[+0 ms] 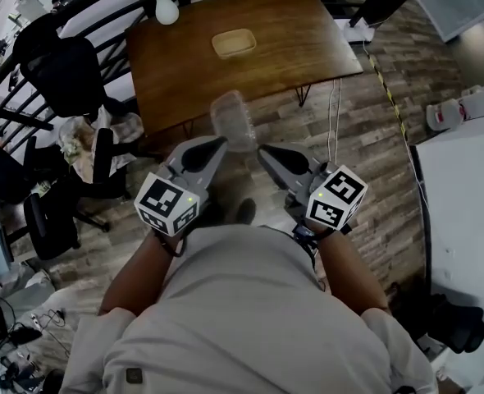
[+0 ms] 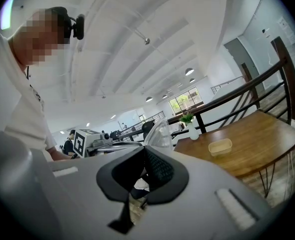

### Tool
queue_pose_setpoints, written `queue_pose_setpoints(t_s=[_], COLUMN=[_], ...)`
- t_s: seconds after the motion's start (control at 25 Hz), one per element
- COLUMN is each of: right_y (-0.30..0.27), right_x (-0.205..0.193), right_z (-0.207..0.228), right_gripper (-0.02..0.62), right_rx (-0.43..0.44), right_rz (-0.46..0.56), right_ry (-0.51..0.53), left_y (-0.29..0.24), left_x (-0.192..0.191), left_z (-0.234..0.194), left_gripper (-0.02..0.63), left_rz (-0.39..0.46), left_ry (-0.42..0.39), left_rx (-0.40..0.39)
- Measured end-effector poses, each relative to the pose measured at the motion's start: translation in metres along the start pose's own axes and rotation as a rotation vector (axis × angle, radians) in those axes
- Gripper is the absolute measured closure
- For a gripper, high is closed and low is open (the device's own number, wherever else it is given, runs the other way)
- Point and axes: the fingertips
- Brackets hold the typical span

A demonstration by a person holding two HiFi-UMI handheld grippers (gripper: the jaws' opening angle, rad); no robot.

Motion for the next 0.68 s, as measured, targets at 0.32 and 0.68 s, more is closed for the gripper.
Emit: queue_pose_setpoints(t_s=[0.32, 0.68], right_y=[0.035, 0.041], right_x=[-0.012, -0.005], right_z=[-0.007, -0.012], right_gripper=[0.589, 0.589], right_rx=[0.024, 0.041], right_rz=[-0.012, -0.017], right_ry=[-0.007, 0.008], left_y=[-0.004, -0.009], left_x=[-0.005, 0.001], left_z=[0.044, 0.05], left_gripper=[0.603, 0.603], left_rz=[-0.012, -0.019], left_ry=[0.033, 0.024], left_rx=[0.021, 0.019])
Point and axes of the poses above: the fingertips, and each gripper's own axes: y backward along the fingers, z to its right, x out of its top, and after that the axes turned 13 degrees about -y, right-handed
